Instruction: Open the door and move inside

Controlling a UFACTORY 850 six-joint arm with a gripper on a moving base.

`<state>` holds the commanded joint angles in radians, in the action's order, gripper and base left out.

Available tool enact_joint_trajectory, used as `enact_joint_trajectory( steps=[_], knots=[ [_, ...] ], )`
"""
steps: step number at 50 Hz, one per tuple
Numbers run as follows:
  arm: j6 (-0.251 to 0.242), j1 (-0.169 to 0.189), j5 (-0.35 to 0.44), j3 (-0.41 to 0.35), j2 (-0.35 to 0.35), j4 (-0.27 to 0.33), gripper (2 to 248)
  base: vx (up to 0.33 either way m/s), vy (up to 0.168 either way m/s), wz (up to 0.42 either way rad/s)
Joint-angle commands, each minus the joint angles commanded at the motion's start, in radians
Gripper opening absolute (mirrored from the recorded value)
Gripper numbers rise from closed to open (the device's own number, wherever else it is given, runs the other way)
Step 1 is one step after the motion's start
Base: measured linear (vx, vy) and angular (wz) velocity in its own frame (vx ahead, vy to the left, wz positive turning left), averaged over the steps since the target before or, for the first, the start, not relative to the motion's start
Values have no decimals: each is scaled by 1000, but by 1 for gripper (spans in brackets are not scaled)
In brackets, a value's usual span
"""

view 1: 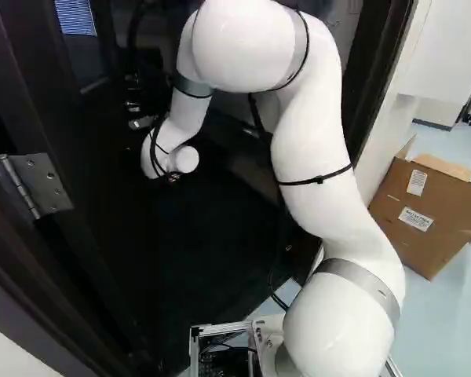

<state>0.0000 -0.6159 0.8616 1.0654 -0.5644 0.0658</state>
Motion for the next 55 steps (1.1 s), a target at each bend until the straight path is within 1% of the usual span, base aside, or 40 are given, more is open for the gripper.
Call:
enact_joint_trajectory(
  steps=[31,55],
  knots=[
    [0,-59,0,115,-85,42,247,0,0,0],
    [0,-101,0,134,-100,75,247,0,0,0]
  ],
)
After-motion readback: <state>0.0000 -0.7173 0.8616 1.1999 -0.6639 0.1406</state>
